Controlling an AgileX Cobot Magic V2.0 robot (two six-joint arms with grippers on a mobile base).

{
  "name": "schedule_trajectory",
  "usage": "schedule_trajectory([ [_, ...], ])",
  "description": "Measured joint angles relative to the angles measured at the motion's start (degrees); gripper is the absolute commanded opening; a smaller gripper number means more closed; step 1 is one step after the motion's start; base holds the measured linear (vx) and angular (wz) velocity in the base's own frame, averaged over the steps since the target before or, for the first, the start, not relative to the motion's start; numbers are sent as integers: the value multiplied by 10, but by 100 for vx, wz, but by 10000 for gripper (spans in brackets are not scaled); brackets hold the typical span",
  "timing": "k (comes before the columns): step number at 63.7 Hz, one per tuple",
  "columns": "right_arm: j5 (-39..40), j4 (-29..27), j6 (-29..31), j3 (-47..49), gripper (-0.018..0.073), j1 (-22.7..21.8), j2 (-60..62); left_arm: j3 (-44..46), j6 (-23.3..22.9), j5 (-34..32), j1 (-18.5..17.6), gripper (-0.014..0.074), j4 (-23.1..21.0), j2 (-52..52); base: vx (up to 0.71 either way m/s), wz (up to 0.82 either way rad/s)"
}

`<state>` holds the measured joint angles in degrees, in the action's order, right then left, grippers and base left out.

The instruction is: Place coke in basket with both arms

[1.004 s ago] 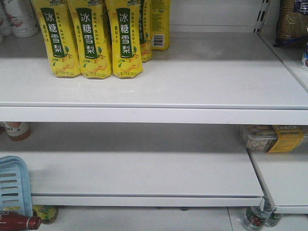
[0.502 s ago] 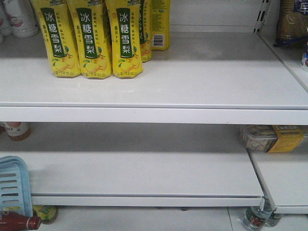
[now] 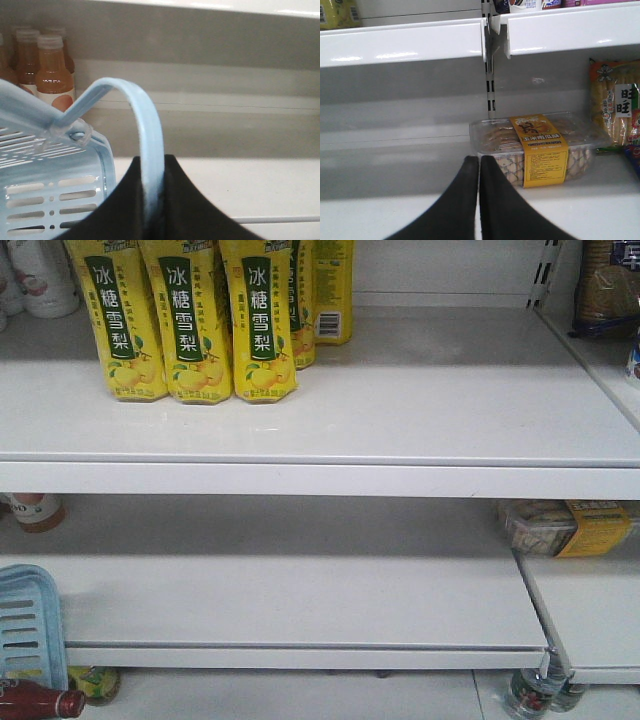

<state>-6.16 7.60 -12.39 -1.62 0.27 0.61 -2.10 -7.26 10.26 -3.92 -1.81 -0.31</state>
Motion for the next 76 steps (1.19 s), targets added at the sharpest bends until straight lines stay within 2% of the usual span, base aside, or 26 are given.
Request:
schedule_trajectory([
  [9,0,0,0,0,-6,0,0,0,0,6,0,-6,9,0,0,0],
  [19,0,0,0,0,-6,0,0,0,1,44,0,-6,31,0,0,0],
  [76,0,0,0,0,-6,0,0,0,1,43,0,-6,24,0,0,0],
])
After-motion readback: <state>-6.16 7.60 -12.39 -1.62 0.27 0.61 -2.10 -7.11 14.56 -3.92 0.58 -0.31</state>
